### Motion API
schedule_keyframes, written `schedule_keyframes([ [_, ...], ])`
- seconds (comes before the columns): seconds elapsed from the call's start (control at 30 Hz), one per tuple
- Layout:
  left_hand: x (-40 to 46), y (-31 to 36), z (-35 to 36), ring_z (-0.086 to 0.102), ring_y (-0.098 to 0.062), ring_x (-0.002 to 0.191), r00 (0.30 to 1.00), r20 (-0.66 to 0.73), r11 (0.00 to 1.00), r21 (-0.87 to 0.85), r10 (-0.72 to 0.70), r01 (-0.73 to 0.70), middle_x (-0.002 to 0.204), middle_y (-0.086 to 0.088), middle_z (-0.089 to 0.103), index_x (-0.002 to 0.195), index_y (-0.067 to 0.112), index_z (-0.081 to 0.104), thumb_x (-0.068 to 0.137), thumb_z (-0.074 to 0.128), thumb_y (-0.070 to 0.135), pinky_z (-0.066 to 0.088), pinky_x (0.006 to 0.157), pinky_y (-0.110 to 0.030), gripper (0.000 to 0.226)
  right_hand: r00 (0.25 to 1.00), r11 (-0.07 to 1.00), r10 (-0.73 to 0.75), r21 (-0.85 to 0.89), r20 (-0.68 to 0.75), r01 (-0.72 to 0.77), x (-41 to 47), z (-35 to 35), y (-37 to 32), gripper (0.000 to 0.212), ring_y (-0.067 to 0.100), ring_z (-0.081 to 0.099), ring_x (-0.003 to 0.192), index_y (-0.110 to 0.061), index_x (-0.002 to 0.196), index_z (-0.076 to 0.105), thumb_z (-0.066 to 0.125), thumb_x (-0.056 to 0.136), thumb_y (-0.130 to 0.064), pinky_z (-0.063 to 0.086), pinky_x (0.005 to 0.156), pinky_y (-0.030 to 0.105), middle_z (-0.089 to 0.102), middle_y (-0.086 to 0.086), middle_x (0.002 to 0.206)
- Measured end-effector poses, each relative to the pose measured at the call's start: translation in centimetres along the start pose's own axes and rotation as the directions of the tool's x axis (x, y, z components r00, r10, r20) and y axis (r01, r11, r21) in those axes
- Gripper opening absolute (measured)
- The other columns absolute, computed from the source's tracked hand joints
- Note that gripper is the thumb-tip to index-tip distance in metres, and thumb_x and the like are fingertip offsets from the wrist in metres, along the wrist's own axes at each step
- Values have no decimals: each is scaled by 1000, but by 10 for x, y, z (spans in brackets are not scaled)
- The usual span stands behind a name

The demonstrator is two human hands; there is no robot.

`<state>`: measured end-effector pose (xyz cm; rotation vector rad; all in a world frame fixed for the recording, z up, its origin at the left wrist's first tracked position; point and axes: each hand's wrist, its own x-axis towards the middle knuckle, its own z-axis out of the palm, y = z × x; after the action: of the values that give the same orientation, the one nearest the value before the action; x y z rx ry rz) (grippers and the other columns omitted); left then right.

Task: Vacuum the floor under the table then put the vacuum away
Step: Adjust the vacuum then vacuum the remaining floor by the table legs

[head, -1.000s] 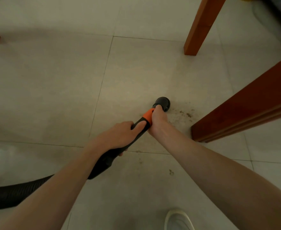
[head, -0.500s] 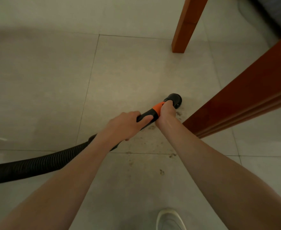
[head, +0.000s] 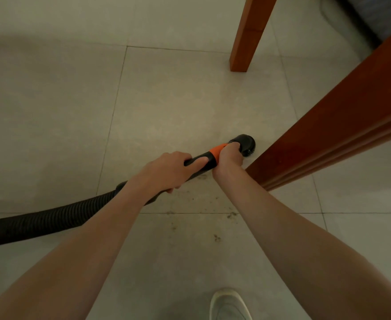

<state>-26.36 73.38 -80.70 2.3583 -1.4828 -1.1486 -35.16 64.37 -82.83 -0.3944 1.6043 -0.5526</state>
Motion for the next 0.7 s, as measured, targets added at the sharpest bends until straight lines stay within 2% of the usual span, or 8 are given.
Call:
schedule_keyframes([
  [0.23, -16, -7, -14, 52, -15, 44, 999, -15, 991, 128, -46, 47, 62, -2, 58, 89, 20, 55, 91, 28, 64, 45, 54, -25, 52, 999, 997, 28, 64, 40, -31, -9, 12, 14, 49, 32, 51, 118, -1, 138, 40, 30, 103, -34, 41, 85, 35, 52, 17, 132],
  [0.4, -28, -19, -20, 52, -15, 43, 997, -22, 988, 134, -79, 81, 62, -2, 58, 88, 19, 55, 91, 29, 64, 45, 53, -24, 52, 993, 993, 47, 99, 111, -58, -17, 22, 25, 46, 29, 54, 110, -3, 136, 41, 32, 103, -32, 41, 79, 34, 55, 15, 126],
  [0.47, -34, -26, -20, 52, -15, 42, 995, -22, 990, 99, -102, 104, 61, -3, 59, 86, 19, 55, 91, 30, 64, 45, 53, -25, 52, 990, 991, 49, 116, 134, -65, -21, 28, 31, 45, 26, 53, 101, -3, 136, 41, 32, 103, -32, 41, 78, 32, 55, 13, 117],
  [0.6, -48, -41, -22, 52, -16, 41, 990, -24, 989, 46, -138, 139, 59, -3, 59, 85, 18, 54, 91, 33, 61, 48, 55, -27, 49, 990, 987, 26, 156, 138, -47, -24, 47, 49, 46, 14, 47, 74, -2, 136, 41, 30, 103, -33, 39, 72, 25, 49, 1, 87],
  [0.63, -51, -44, -22, 52, -16, 41, 990, -22, 989, 44, -139, 140, 59, -3, 59, 86, 17, 54, 92, 32, 60, 48, 54, -27, 49, 987, 990, 17, 136, 163, -40, -25, 50, 54, 47, 16, 51, 75, -2, 138, 40, 29, 103, -33, 41, 70, 26, 51, 3, 87],
  [0.7, -56, -50, -22, 52, -16, 41, 990, -7, 989, 44, -141, 141, 60, -4, 59, 86, 16, 52, 94, 31, 58, 48, 52, -26, 47, 974, 996, 11, 80, 225, -30, -28, 55, 62, 49, 25, 57, 93, -3, 141, 36, 26, 103, -33, 45, 77, 30, 55, 9, 104],
])
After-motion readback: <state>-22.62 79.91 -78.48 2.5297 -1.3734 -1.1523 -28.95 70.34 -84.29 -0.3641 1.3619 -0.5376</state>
